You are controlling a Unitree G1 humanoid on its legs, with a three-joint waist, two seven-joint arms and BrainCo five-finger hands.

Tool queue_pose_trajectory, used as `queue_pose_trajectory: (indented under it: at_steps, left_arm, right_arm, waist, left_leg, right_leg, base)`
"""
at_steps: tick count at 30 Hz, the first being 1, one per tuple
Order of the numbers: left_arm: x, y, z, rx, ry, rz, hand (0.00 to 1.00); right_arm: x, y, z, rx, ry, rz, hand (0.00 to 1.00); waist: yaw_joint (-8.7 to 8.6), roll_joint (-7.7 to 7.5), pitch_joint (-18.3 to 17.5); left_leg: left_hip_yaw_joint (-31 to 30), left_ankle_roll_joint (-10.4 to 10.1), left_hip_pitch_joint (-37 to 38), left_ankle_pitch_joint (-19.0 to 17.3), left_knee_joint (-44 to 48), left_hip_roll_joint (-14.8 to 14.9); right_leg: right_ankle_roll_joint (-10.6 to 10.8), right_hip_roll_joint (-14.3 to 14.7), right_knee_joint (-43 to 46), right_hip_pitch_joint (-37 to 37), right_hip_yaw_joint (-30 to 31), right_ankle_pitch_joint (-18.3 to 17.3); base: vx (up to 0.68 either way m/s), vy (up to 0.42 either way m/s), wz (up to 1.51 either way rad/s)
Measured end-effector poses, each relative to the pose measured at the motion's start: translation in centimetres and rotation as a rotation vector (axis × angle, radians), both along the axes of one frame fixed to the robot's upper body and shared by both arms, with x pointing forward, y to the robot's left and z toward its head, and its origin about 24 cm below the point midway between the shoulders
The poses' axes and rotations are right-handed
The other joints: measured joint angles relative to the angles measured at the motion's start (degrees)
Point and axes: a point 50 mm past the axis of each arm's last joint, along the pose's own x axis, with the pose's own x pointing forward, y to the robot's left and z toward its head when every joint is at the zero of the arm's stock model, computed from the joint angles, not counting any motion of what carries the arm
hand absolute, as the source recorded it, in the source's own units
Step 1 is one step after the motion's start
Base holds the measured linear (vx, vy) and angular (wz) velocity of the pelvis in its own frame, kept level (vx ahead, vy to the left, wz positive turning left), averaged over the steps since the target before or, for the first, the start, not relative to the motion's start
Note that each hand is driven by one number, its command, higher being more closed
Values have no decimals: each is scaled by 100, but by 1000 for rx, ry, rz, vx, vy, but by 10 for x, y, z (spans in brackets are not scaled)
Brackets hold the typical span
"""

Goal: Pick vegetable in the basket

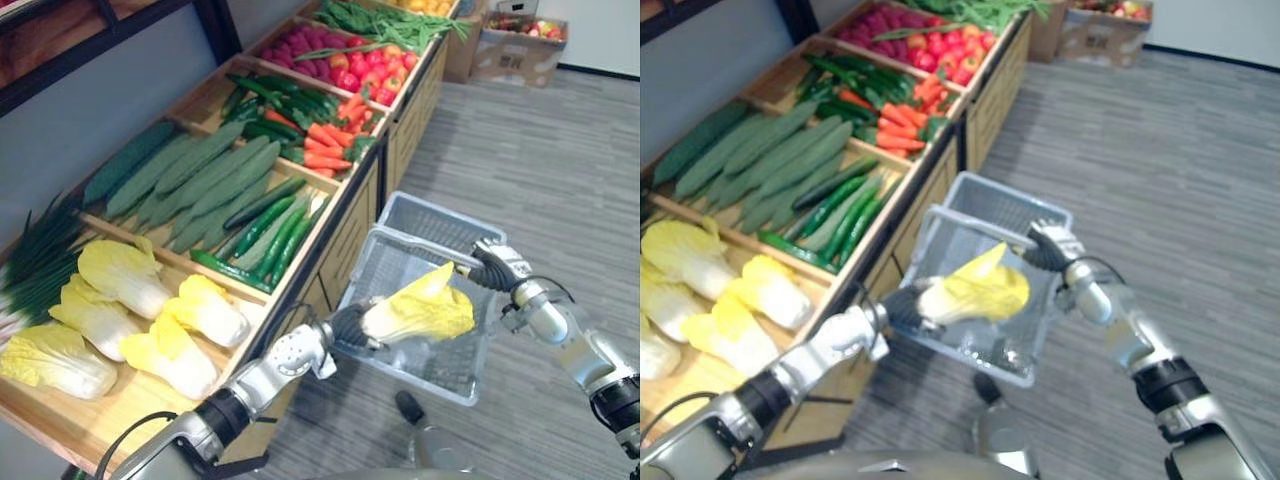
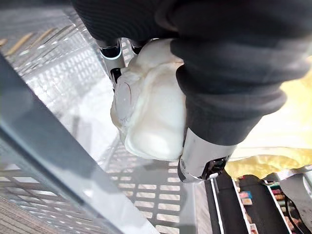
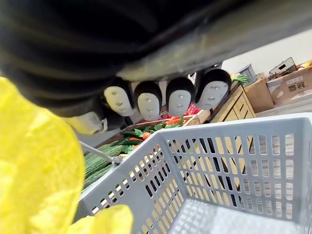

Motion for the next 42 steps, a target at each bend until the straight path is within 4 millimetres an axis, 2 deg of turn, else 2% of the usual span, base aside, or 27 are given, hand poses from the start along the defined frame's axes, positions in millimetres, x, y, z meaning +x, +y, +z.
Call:
queue_pose_trajectory:
  at_steps: [3,6,7,10,15,24,28,30,32,34,36,38,39,42]
  left_arm:
    - [4,3,-5,48,-9,13,100]
    - [12,1,-7,96,-43,35,100]
    - [14,1,-7,94,-45,45,0]
    - [25,-2,-6,74,-51,131,0]
    - [44,-15,8,29,-102,240,0]
    - [47,-25,15,-16,-111,244,0]
    - [49,-30,25,-60,-124,238,0]
    - [49,-35,36,-108,-147,222,0]
    - [44,-43,59,-214,-190,183,0]
    - [37,-42,70,-274,-204,152,0]
    - [25,-34,82,-329,-217,82,0]
    - [14,-28,84,-336,-216,42,0]
    - [6,-26,83,-340,-198,9,0]
    - [-12,-21,82,-350,-152,-59,0]
  right_arm:
    - [3,7,3,-10,-3,33,100]
    - [4,9,4,-11,-5,46,100]
    - [4,9,5,-12,-5,49,100]
    - [4,10,5,-13,-2,59,100]
    - [4,8,8,-12,-8,56,100]
    - [1,8,4,-20,23,63,100]
    - [-3,-2,-1,-10,36,24,100]
    - [-7,-11,-3,-2,42,-13,100]
    - [-12,-27,-11,7,72,-86,100]
    - [-16,-43,-20,23,100,-162,100]
    - [-23,-66,-36,37,148,-300,100]
    - [-33,-86,-53,67,198,-430,100]
    - [-47,-101,-67,59,246,-521,100]
    - [-73,-125,-89,100,310,-704,100]
  waist:
    - [-109,-18,12]
    - [-127,-66,43]
    - [-131,-80,52]
    - [-158,-104,69]
    - [-200,-121,173]
    - [-213,-128,196]
    - [-191,-95,221]
    - [-207,-91,222]
    - [-133,-79,221]
    - [-135,-65,214]
    - [-95,-53,206]
    - [-45,-53,206]
    - [33,-30,179]
    - [83,-16,161]
  left_leg:
    - [-3,7,0,-2,-23,-38]
    - [-13,12,-3,-3,-29,-61]
    - [-18,19,-5,-5,-29,-65]
    - [-81,55,-86,-21,-22,-105]
    - [-289,126,-181,-52,-13,-198]
    - [-334,133,-199,-57,-7,-208]
    - [-405,158,-251,-71,11,-204]
    - [-575,187,-354,-85,40,-213]
    - [-775,216,-435,-82,69,-204]
    - [-983,246,-512,-68,70,-190]
    - [-1276,296,-606,-36,49,-198]
    - [-1497,357,-639,10,-45,-223]
    - [-1660,393,-719,45,-96,-258]
    - [-2013,474,-815,141,-240,-379]
  right_leg:
    - [0,-15,-22,-3,1,0]
    - [1,-33,-29,-7,4,0]
    - [0,-37,-30,-8,4,0]
    - [1,-90,-50,-21,-19,-1]
    - [37,-248,-115,-18,-126,18]
    - [38,-279,-128,-12,-164,18]
    - [41,-335,-143,-12,-220,16]
    - [42,-388,-165,-11,-339,16]
    - [50,-459,-173,43,-515,9]
    - [63,-527,-210,134,-704,0]
    - [89,-625,-210,229,-967,-21]
    - [113,-709,-214,311,-1164,-44]
    - [129,-777,-210,346,-1337,-57]
    - [154,-935,-195,445,-1680,-121]
  base:
    - [-49,2,-1]
    - [-49,-13,0]
    - [-72,-29,2]
    - [-72,-29,9]
    - [-69,-26,14]
    - [-52,-36,3]
    - [-50,-42,9]
    - [-52,-46,33]
    - [-56,-48,40]
    - [-56,-52,52]
    - [-68,-52,66]
    - [-79,-55,62]
    - [-82,-50,65]
    - [-53,-25,71]
